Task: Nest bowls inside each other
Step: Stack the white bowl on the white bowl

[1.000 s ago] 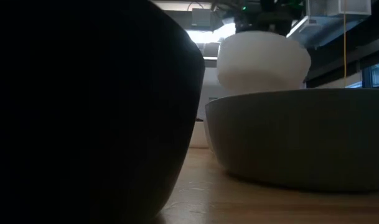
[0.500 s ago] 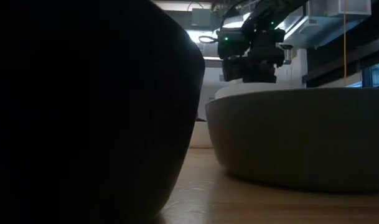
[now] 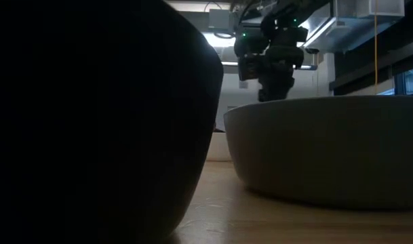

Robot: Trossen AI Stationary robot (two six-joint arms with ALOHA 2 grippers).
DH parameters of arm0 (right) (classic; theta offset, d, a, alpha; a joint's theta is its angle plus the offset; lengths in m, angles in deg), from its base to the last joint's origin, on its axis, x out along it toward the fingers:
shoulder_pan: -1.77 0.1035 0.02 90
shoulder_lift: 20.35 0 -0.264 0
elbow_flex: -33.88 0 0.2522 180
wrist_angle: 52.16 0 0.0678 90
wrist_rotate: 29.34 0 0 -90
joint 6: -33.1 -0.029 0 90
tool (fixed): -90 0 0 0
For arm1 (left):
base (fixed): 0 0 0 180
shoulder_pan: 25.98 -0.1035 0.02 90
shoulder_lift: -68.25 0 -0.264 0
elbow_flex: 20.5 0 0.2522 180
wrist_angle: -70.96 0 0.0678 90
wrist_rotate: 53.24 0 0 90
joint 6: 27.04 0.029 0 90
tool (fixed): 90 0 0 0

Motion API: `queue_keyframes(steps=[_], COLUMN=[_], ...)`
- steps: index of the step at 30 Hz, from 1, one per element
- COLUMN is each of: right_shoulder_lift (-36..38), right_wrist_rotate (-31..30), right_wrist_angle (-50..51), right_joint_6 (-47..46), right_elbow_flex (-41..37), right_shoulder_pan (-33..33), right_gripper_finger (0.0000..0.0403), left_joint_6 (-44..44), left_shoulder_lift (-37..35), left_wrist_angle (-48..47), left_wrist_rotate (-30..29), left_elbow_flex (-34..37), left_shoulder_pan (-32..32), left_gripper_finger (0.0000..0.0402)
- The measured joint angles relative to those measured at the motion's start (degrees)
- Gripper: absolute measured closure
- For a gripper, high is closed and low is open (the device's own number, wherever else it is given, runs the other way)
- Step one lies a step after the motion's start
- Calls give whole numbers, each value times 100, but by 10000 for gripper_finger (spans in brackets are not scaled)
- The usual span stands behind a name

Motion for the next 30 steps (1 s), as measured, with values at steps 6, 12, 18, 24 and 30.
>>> queue_keyframes(steps=[6, 12, 18, 24, 30], right_shoulder_lift=[4, 7, 7, -34, -392], right_wrist_rotate=[-43, -605, -618, -612, -605], right_wrist_angle=[-65, -366, -1051, -1437, -1465], right_joint_6=[286, 461, 1566, 1930, 1928], right_elbow_flex=[230, 422, 422, 424, 426], right_shoulder_pan=[-40, -55, -52, -52, -32], right_gripper_finger=[244, 203, 196, 206, 231], left_joint_6=[2, 2, 4, 4, 4], left_shoulder_lift=[1, 0, -1, -2, -1], left_wrist_angle=[0, 0, -2, -5, -146], left_wrist_rotate=[0, 0, 0, 0, -2], left_elbow_flex=[-1, -1, 0, 0, -2], left_shoulder_pan=[0, 0, 0, 0, 0], left_gripper_finger=[250, 250, 250, 250, 250])
